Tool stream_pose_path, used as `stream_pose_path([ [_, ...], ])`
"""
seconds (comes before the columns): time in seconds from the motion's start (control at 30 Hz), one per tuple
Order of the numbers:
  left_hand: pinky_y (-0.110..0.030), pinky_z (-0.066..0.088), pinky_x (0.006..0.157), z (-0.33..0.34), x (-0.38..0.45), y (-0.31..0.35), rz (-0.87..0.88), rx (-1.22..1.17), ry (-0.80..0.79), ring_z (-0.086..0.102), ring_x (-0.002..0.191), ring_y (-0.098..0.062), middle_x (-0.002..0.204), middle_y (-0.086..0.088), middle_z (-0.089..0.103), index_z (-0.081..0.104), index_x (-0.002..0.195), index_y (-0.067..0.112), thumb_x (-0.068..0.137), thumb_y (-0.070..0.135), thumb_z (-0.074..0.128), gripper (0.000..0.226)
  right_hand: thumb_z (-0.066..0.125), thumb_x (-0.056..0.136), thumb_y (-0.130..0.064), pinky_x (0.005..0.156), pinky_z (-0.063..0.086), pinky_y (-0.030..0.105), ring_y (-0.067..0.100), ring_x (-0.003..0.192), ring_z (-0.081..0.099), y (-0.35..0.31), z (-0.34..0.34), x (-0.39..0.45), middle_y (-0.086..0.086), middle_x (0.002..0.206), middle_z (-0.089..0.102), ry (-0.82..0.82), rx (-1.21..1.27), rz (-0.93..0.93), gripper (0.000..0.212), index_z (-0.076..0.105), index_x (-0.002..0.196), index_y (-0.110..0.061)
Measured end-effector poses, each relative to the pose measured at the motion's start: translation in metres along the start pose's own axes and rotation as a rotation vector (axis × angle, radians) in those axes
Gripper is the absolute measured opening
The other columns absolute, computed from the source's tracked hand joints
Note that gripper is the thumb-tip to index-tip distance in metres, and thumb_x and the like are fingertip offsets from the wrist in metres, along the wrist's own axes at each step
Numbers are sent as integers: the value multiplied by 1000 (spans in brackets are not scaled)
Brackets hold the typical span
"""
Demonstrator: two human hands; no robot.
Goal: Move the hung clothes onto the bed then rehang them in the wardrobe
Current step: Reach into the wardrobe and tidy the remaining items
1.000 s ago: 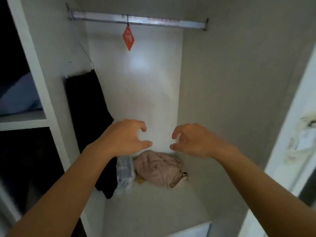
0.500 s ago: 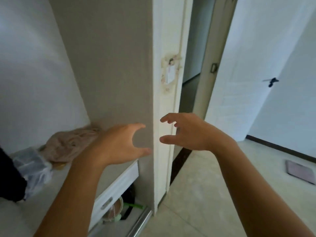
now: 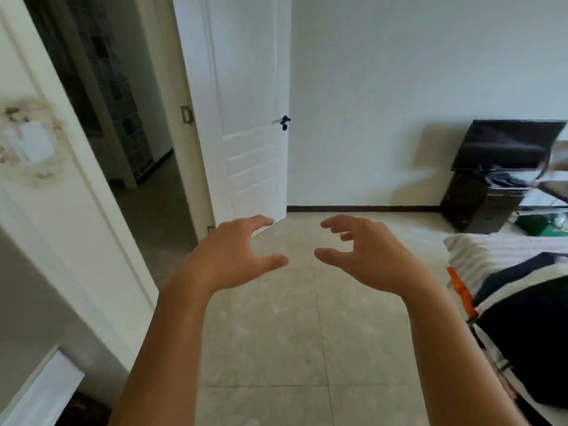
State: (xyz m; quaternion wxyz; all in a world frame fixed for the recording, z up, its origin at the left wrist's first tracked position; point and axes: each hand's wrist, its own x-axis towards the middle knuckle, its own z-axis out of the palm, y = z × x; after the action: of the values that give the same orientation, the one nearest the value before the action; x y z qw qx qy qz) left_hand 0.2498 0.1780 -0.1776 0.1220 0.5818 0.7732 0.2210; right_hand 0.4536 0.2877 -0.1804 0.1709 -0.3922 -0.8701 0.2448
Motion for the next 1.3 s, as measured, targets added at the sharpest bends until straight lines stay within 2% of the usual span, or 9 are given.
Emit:
stream_pose_path([
  [0.13,-39,39,110,67,43,91,134,-42,-42,44,134,-13,148,12,45,41,144,39,77,62,71,78,67,86,-53,103,44,35,12,123,51,93,-56,-39,-8,139,52,84,-56,160,60,48,139,-32],
  [0.27,-39,41,109,134,80,179,272,-52,-119,47,132,-14,146,10,49,42,143,40,77,60,72,75,66,84,-57,102,48,40,13,120,54,175,-105,-77,-8,136,55,146,-37,329,62,47,139,-35],
  [0.4,-34,40,107,193,108,258,415,-69,-200,45,133,-11,147,11,47,43,143,38,78,59,71,74,66,87,-52,104,47,39,14,121,55,240,-142,-112,-5,137,56,210,14,442,61,48,141,-31],
  [0.53,-40,41,108,243,133,323,542,-65,-293,45,133,-11,146,11,48,42,144,36,78,59,71,75,66,87,-52,99,46,30,10,119,55,292,-169,-140,-8,134,58,295,24,543,61,48,141,-32],
  [0.63,-39,43,106,277,156,360,608,-35,-341,46,132,-11,146,12,49,42,143,37,78,59,71,75,68,87,-48,85,41,16,3,107,56,324,-187,-155,-10,128,61,405,28,592,55,53,138,-32],
  [0.77,-31,40,101,319,194,397,703,-26,-447,48,130,-10,143,12,50,42,143,37,77,59,72,75,68,86,-49,92,45,25,7,117,55,366,-201,-161,-12,129,60,496,-24,699,56,54,137,-31],
  [0.87,-32,40,101,348,226,425,753,-63,-530,48,130,-13,145,9,49,34,146,41,76,58,73,83,66,86,-53,100,47,36,11,125,50,399,-213,-155,-11,136,56,504,-52,782,61,49,140,-31],
  [1.0,-34,41,103,376,274,466,839,-84,-621,46,133,-16,148,4,46,20,152,44,79,55,73,91,66,87,-52,101,46,34,11,125,51,440,-236,-135,-8,137,55,542,-74,880,61,48,141,-29],
  [1.3,-33,41,104,429,366,549,918,-115,-711,48,132,-14,144,7,51,39,145,39,77,56,73,78,64,88,-51,105,43,32,10,130,48,523,-278,-104,-9,142,52,567,-112,1025,61,45,142,-29],
])
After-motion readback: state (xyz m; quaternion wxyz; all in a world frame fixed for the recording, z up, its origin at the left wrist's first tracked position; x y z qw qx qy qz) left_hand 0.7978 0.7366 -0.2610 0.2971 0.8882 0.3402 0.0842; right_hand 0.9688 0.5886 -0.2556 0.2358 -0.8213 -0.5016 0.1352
